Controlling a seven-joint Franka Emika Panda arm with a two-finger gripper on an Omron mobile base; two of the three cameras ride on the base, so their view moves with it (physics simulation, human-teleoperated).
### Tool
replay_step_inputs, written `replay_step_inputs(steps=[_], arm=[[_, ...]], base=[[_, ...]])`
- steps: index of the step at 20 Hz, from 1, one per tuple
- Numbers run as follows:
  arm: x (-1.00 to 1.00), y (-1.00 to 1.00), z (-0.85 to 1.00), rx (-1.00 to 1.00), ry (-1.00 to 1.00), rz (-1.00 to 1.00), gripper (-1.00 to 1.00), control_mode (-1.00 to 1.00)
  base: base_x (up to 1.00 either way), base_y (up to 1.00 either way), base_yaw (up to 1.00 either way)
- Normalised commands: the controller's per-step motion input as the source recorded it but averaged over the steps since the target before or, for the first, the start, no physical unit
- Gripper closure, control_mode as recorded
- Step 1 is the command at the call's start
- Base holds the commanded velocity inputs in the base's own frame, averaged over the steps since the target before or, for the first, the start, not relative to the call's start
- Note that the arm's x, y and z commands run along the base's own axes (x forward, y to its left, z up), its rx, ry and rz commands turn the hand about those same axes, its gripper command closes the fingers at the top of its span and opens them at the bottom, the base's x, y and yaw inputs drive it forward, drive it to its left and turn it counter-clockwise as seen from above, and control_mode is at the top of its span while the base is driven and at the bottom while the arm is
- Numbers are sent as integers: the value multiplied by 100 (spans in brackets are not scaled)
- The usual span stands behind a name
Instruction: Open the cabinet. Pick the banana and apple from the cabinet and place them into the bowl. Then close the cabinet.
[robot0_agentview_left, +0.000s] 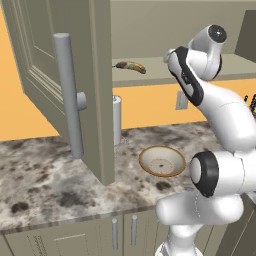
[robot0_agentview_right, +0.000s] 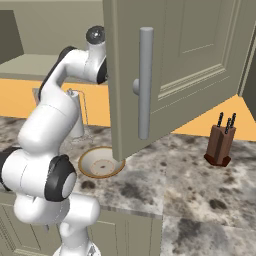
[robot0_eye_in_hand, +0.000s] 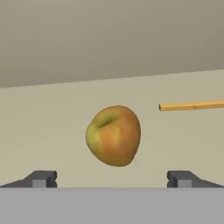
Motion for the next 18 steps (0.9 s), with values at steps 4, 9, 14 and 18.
replay_step_inputs(steps=[4,9,14,18], arm=[[51,0,-33,-1,0,0,-100,-100],[62,0,-9,0,0,0,-100,-100],[63,0,-3,0,0,0,-100,-100],[21,-1,-37,-2,2,0,-100,-100]], base=[[0,0,0],[0,0,0],[0,0,0],[0,0,0]])
